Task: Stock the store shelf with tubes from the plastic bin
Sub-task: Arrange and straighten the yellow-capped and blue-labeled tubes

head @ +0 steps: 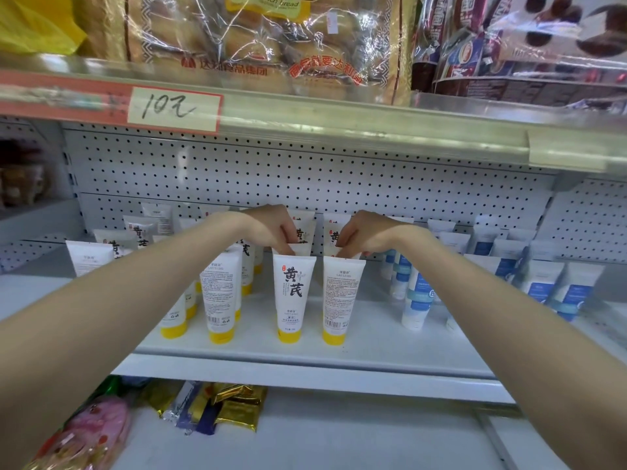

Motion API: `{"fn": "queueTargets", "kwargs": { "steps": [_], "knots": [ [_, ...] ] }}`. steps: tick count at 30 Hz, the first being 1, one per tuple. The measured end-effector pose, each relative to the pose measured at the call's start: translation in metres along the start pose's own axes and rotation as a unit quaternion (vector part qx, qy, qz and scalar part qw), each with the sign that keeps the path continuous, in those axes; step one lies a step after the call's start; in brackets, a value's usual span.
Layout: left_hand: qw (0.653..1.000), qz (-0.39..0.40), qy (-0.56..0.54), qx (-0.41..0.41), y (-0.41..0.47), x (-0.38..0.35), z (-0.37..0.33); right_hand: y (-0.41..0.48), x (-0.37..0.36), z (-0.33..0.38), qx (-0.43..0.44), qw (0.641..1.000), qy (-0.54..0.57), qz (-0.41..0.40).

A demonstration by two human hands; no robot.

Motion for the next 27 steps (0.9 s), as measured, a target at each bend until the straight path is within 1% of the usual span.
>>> {"fn": "queueTargets", "kwargs": {
  "steps": [4, 10, 16, 19, 27],
  "knots": [
    [1.0, -0.01, 0.016, -0.003, 0.005, -0.003, 0.002, 0.001, -0.003, -0.001, 0.003, 1.0, -0.015, 0.009],
    [1.0, -0.023, -0.005, -0.005, 0.01, -0.002, 0.003, 0.008, 0.001, -0.006, 0.0, 0.999, -0.031, -0.022],
    [0.999, -0.047, 0.01, -0.015, 0.017, 0.001, 0.001, 0.018, 0.002, -0.009, 0.007, 0.999, -0.031, -0.033],
    [0.998, -0.049, 0.018, -0.021, 0.024, 0.002, 0.003, 0.021, 0.005, -0.011, 0.013, 0.999, -0.02, -0.038],
    [0.999, -0.043, -0.002, -0.026, 0.039, 0.002, 0.013, 0.028, 0.007, -0.011, 0.024, 0.999, 0.003, -0.039]
  ]
}}
Point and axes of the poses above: each hand's wrist, its own y-axis towards the middle knuckle, its own x-axis out of the back of the hand, z = x × y, the point moved 8 cm from there along y, towards the middle knuckle, and after that the axes turned 6 degrees about -x, right-handed, at the moved point
